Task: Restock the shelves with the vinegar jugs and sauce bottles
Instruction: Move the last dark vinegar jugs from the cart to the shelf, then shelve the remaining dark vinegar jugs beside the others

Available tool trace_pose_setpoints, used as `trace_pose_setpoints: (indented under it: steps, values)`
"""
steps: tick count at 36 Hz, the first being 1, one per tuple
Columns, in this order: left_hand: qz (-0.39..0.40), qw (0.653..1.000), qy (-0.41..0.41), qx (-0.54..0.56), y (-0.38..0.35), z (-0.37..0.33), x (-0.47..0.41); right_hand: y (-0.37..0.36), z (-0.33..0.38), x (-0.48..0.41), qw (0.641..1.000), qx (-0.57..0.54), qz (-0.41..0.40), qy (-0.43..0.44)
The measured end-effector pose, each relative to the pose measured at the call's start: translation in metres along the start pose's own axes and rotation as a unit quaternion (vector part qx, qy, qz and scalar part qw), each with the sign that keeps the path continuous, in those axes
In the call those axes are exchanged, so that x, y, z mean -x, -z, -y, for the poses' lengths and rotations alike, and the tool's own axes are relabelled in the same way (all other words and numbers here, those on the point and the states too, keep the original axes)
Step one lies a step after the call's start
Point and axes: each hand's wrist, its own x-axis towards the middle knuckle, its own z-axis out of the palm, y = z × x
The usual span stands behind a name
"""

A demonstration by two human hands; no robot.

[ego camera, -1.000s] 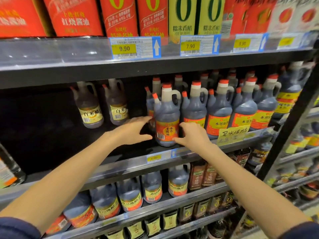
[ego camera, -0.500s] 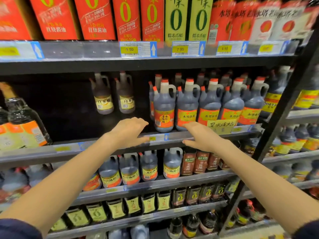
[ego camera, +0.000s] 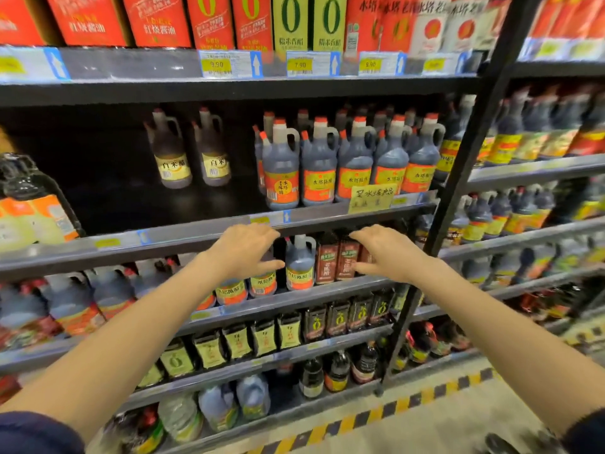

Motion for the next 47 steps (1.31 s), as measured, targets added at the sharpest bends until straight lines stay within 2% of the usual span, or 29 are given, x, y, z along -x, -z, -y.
trace_pose_setpoints:
  steps: [9,20,27,38,47]
  values:
    - [-0.019,0.995,-0.095,0.013,-0.003,-0.02,-0.011,-0.007,0.011,0.054,0.996,-0.002,0.005,-0.093]
    - [-0.037,0.971,-0.231,0.049,-0.006,-0.081,-0.025,-0.019,0.039,0.15,0.968,-0.02,0.035,-0.246]
    - [-0.058,0.945,-0.312,0.079,0.004,-0.147,-0.043,-0.019,0.04,0.226,0.939,-0.011,0.058,-0.339]
    - [-0.087,0.895,-0.424,0.107,0.036,-0.281,-0.087,-0.022,0.003,0.351,0.88,0.002,0.058,-0.471]
    - [-0.084,0.882,-0.451,0.109,0.058,-0.407,-0.126,-0.011,-0.052,0.449,0.839,-0.011,0.072,-0.539]
